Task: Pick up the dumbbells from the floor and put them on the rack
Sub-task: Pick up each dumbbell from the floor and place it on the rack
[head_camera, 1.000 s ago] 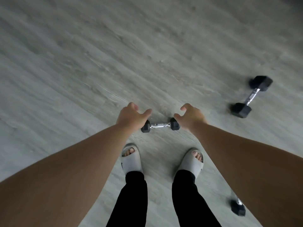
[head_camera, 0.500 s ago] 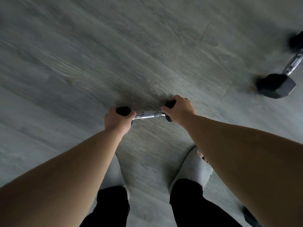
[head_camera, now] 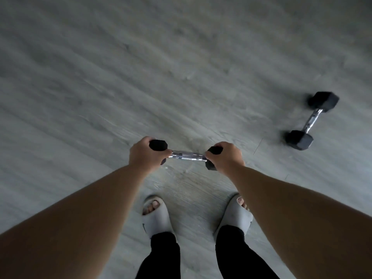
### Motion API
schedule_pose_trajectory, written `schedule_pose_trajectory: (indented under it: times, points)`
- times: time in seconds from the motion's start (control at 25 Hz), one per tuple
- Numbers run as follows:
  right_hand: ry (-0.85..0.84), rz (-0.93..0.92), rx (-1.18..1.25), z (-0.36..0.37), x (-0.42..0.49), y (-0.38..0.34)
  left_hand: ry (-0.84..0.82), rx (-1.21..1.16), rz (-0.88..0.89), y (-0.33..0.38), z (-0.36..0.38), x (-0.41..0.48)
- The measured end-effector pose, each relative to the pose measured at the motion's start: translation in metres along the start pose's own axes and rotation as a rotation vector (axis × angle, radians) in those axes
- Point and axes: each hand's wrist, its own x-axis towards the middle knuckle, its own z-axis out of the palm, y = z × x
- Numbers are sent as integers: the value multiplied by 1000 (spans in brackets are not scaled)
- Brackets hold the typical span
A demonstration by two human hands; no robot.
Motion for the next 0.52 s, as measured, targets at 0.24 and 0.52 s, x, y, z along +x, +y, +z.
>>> schedule_pose_trajectory:
  times: [0.24, 0.52]
  points:
    - [111, -19, 231, -128, -112, -139, 7, 33, 164, 179, -165, -60]
    - [283, -58, 583, -300, -214, -270, 101, 151, 416, 424, -321, -164]
